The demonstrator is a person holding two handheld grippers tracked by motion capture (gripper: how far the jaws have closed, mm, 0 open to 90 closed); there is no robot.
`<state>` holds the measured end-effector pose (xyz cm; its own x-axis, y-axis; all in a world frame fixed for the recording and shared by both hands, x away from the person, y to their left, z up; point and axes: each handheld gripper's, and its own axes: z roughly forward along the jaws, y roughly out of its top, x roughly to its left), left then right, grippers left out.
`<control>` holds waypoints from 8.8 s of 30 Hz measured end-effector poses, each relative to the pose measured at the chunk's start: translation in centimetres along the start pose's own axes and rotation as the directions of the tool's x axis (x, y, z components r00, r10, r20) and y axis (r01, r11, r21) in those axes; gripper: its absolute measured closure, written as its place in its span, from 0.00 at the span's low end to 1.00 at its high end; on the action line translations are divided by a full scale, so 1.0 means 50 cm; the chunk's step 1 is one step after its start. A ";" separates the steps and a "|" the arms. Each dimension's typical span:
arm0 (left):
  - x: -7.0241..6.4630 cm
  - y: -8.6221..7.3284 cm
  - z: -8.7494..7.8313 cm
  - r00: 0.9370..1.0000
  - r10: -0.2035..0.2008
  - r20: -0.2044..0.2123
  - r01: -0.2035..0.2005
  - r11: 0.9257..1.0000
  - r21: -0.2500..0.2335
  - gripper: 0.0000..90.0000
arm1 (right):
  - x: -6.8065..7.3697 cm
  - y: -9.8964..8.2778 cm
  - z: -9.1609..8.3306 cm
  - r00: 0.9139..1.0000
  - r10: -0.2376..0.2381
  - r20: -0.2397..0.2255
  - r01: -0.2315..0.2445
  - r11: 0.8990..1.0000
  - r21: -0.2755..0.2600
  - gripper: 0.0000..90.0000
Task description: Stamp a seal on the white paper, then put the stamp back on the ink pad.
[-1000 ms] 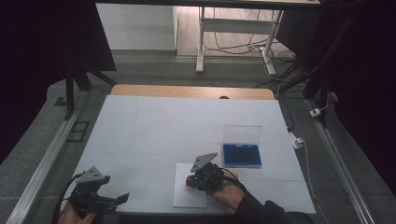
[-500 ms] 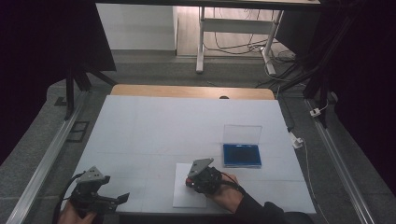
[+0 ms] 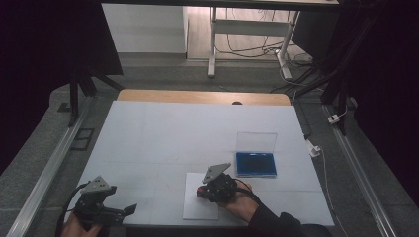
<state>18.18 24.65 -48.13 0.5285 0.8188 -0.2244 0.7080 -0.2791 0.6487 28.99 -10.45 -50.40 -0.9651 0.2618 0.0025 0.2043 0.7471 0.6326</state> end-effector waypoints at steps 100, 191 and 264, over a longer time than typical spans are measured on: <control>0.001 -0.002 -0.003 1.000 0.003 0.013 -0.003 1.000 -0.011 0.03 | -0.120 -0.042 -0.156 0.965 0.217 0.150 -0.191 0.967 -0.171 0.88; 0.000 -0.002 -0.002 1.000 0.010 0.016 -0.010 1.000 -0.006 0.03 | -0.251 -0.162 -0.198 0.872 0.370 0.322 -0.355 0.929 -0.106 0.83; 0.003 -0.002 -0.004 1.000 0.002 0.023 -0.001 1.000 -0.015 0.03 | -0.085 -0.218 -0.316 0.821 0.481 0.308 -0.416 0.873 -0.255 0.00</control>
<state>18.11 24.88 -48.09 0.5404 0.8064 -0.2402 0.7003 -0.2728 0.6597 28.30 -29.35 -45.04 -0.6435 0.7624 0.0676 0.5381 0.3877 0.7484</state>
